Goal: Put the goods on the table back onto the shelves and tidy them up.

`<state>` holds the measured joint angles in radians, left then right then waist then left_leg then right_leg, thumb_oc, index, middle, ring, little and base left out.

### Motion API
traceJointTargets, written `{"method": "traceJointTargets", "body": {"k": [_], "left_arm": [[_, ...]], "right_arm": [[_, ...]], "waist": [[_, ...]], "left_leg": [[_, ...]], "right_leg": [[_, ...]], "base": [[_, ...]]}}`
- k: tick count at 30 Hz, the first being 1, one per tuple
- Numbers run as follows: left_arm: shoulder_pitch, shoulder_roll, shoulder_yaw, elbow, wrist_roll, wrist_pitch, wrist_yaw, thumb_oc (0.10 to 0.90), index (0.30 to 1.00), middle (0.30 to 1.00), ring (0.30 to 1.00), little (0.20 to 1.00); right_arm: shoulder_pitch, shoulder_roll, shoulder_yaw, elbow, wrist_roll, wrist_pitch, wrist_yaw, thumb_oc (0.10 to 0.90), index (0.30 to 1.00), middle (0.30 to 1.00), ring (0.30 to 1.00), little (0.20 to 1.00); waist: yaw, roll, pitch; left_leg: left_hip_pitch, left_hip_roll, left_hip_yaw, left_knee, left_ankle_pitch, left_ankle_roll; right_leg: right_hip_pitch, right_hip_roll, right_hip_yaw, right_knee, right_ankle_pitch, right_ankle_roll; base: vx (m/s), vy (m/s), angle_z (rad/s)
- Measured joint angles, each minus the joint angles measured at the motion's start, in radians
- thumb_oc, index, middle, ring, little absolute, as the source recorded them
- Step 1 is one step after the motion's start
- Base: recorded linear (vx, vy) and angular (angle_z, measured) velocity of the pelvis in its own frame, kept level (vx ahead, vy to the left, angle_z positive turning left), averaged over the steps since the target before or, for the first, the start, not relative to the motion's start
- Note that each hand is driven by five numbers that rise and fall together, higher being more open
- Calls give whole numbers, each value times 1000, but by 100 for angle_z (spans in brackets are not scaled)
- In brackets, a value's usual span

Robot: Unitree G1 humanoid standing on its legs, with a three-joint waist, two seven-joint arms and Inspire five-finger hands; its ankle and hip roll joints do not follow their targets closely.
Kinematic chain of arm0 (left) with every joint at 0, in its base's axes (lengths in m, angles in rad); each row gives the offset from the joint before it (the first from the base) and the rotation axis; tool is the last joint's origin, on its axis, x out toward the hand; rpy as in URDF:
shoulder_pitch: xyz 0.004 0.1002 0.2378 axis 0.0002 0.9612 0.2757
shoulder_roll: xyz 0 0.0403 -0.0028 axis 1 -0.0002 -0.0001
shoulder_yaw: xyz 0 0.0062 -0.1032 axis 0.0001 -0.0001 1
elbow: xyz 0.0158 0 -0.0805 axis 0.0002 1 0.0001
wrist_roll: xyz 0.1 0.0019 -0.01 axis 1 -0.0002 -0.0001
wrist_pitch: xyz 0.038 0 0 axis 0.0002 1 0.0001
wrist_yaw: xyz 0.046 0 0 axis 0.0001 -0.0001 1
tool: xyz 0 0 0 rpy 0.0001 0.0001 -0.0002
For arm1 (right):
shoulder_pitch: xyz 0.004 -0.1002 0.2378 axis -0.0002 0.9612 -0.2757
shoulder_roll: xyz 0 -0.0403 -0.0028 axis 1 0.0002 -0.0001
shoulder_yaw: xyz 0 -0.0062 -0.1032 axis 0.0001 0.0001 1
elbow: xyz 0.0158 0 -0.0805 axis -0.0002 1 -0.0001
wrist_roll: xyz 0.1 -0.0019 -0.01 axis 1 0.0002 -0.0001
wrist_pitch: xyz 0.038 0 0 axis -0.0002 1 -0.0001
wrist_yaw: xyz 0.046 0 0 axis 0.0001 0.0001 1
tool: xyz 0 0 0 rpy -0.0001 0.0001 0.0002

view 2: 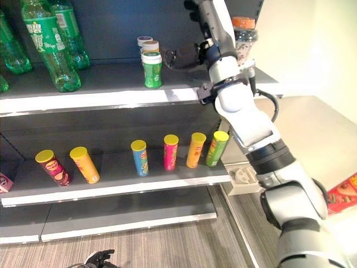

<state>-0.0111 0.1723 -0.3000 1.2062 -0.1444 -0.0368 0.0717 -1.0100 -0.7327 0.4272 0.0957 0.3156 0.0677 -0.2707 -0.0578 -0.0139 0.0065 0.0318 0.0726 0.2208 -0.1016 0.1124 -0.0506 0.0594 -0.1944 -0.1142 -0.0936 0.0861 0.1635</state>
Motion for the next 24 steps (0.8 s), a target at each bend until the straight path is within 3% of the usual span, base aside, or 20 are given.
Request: {"method": "traceJointTargets", "body": {"k": [5,7,8,9,13,15,17,18,20,24], "left_arm": [[8,-8,39,-3,0,1,20,800,900,900,900,900],[4,-8,48,-5,0,0,29,800,900,900,900,900],[4,-6,55,-4,-2,1,29,800,900,900,900,900],[4,-4,69,-3,-2,0,30,800,900,900,900,900],[11,-4,77,-11,1,-3,28,800,900,900,900,900],[22,0,82,-10,9,-2,23,800,900,900,900,900],[28,1,76,-21,27,-8,20,800,900,900,900,900],[29,-1,75,-41,29,-11,7,800,900,900,900,900],[47,0,72,-47,29,-24,-8,800,900,900,900,900],[50,-2,68,-39,50,-29,-19,800,900,900,900,900]], "right_arm": [[120,-10,-31,-166,2,-54,7,800,900,900,900,900],[121,-87,-29,-172,25,-63,10,800,900,900,900,900],[129,-185,-48,-187,57,-72,11,800,900,900,900,900],[156,-233,-84,-204,71,-84,14,800,900,900,900,900],[448,-375,-394,-355,132,-155,34,800,900,900,900,900],[592,-411,-543,-383,150,-203,49,800,900,900,900,900],[676,-406,-624,-378,165,-224,49,800,900,900,900,900],[833,-408,-759,-398,166,-250,60,800,900,900,900,900],[958,-396,-854,-378,166,-257,68,800,900,900,900,900],[1052,-371,-983,-372,154,-272,59,800,900,900,900,900]], "waist": [[-4,-3,1],[-5,-11,6],[-6,-22,13],[-8,-27,15],[-14,-36,16],[-40,-33,19],[-69,-34,20],[-65,-34,22],[-80,-38,24],[-107,-37,24]], "left_leg": [[2,-2,0,0,0,0],[0,-2,-1,0,-1,0],[-4,-2,-2,0,-1,0],[-5,-2,-3,0,-1,1],[-8,-7,-9,0,-4,4],[-6,-9,-7,0,-4,5],[-2,-10,2,0,-6,4],[-8,-10,4,0,-13,-2],[-10,-12,14,0,-16,-5],[-9,-21,44,0,-22,2]], "right_leg": [[2,-1,0,0,0,0],[3,-1,-3,0,1,1],[1,-2,-8,0,1,2],[1,-3,-10,0,1,2],[1,-7,-16,0,-2,6],[-1,-9,-10,0,-2,6],[-4,-9,-1,1,-2,7],[-8,-10,-1,0,-2,7],[-19,-14,12,0,-3,9],[-37,-23,38,0,-3,23]], "base": [[0,0,0],[-14,14,4],[-22,29,8],[-11,30,6],[-3,22,2],[-12,44,-6],[-21,51,-7],[-17,35,-8],[-12,49,-14],[37,53,-18]]}}
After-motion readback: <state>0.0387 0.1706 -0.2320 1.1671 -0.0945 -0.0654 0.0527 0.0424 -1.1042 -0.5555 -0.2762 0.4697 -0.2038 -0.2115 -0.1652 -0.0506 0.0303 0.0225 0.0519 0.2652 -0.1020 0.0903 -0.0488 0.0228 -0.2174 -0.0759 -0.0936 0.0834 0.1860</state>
